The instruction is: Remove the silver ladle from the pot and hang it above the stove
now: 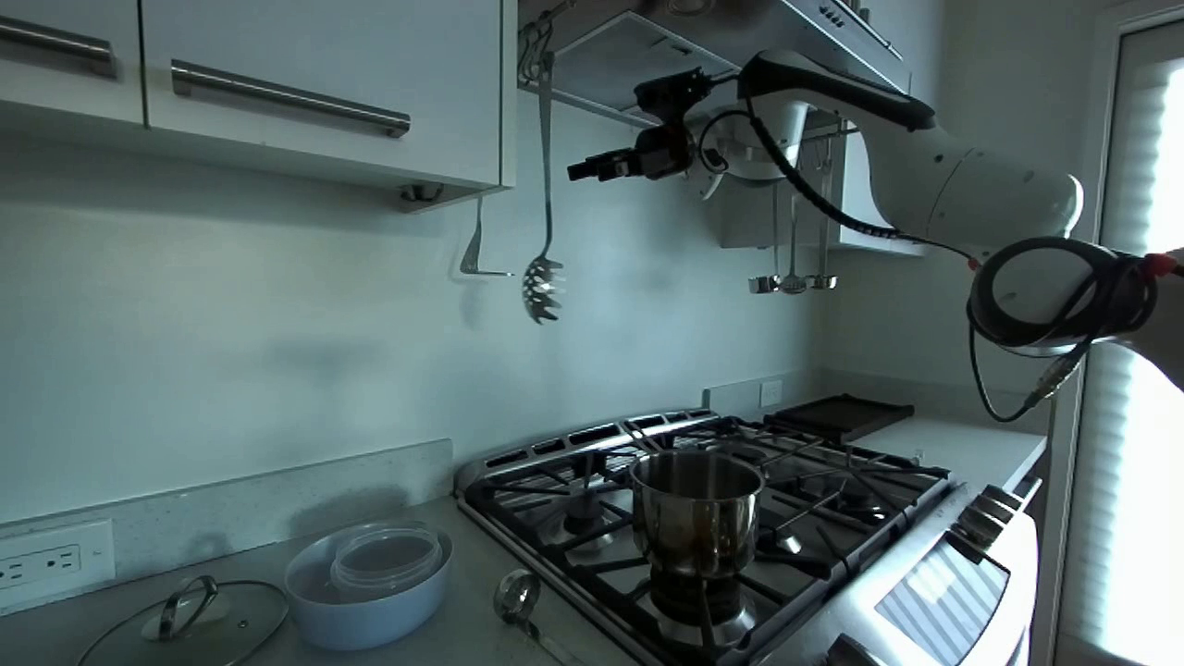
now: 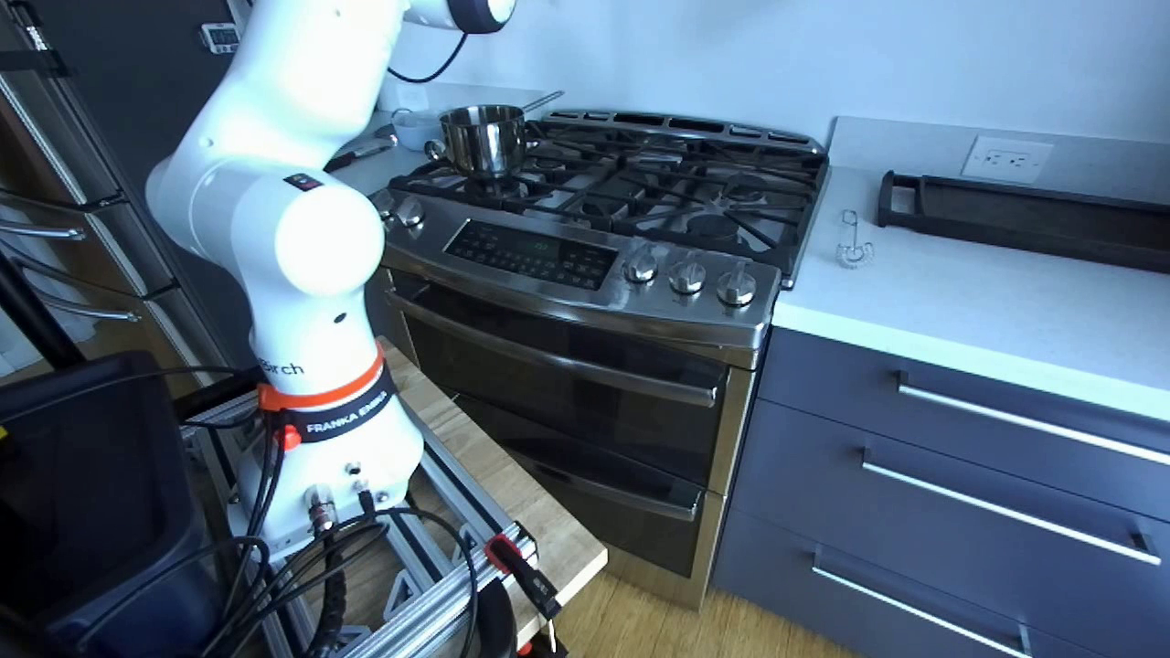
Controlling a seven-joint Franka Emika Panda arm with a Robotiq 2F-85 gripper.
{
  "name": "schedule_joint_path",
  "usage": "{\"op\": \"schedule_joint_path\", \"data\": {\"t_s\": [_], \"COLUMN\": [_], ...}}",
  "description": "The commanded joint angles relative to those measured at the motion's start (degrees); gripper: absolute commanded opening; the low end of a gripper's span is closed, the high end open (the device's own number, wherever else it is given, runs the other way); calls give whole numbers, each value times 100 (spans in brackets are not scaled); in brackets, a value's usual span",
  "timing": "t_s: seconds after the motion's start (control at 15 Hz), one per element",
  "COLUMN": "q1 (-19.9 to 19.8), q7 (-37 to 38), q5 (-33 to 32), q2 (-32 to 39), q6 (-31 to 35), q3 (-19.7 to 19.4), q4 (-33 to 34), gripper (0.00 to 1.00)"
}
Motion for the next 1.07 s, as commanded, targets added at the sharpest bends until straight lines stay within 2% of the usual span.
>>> {"op": "schedule_joint_path", "data": {"t_s": [0.0, 0.13, 0.4, 0.67, 1.0], "q1": [-201, -377, -556, -647, -753], "q7": [-41, -278, -993, -2302, -3990], "q5": [-208, -255, -446, -713, -694], "q2": [69, -149, -106, -10, 124], "q6": [-369, -409, -658, -834, -634], "q3": [16, 13, -14, -4, 92], "q4": [290, -51, 18, 110, 190], "gripper": [100, 100, 100, 100, 100]}}
